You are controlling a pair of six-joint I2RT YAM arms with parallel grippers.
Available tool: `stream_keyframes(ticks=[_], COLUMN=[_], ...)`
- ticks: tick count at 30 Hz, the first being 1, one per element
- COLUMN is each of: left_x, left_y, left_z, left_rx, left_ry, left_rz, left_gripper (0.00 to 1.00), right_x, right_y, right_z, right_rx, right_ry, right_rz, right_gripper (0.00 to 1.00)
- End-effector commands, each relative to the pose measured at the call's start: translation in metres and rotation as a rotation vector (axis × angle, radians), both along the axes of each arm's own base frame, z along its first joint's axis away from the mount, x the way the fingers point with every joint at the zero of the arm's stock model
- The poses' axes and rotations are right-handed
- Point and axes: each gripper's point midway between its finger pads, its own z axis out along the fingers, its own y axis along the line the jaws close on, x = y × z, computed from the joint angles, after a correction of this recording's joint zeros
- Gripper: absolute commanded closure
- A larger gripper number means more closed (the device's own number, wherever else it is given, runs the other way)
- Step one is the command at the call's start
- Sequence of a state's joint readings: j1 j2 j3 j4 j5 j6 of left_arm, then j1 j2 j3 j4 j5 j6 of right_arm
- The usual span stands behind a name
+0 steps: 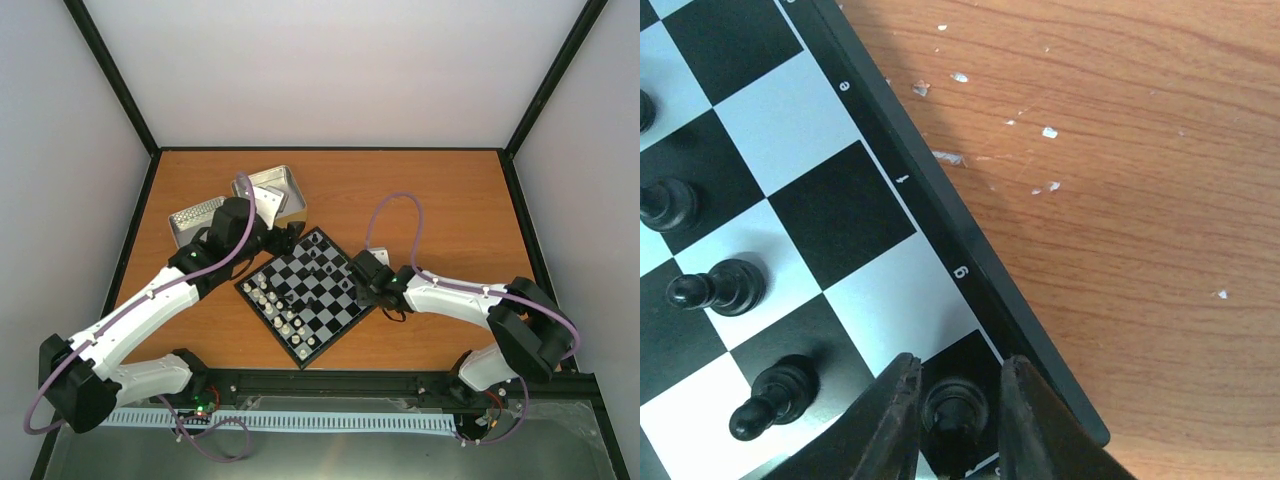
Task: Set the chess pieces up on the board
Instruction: Place the chess piece on the chessboard.
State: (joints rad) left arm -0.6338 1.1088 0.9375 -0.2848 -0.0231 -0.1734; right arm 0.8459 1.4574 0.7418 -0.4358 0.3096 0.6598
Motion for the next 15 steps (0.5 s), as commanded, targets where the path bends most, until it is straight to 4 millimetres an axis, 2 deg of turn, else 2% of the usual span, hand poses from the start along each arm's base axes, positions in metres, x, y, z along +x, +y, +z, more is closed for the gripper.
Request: stream_keyframes(ticks=[1, 5, 11, 15], left_x=[0.003, 0.003, 0.003, 0.001], left_y=[-0.001, -0.002, -0.002, -0.001], left_z=[0.003, 0.003, 0.003, -0.002], left_rx=[-0.016, -0.016, -0.016, -0.016], left_ry=[-0.011, -0.009, -0.009, 0.012], left_rz=[0.005, 0.005, 0.003, 0.005], left_gripper=[0.23, 0.23, 0.23, 0.23], right_x=[0.005, 0.006, 0.003, 0.003], right_y=[0.004, 0.007, 0.004, 0.003], right_z=[0.015, 0.024, 0.022, 0.029], right_rx=[0.033, 0.059, 0.046, 0.056], right_ry=[-0.024, -0.029, -0.012, -0.02], right_rz=[-0.007, -0.005, -0.016, -0.023], right_gripper=[0.75, 0.73, 0.72, 0.72])
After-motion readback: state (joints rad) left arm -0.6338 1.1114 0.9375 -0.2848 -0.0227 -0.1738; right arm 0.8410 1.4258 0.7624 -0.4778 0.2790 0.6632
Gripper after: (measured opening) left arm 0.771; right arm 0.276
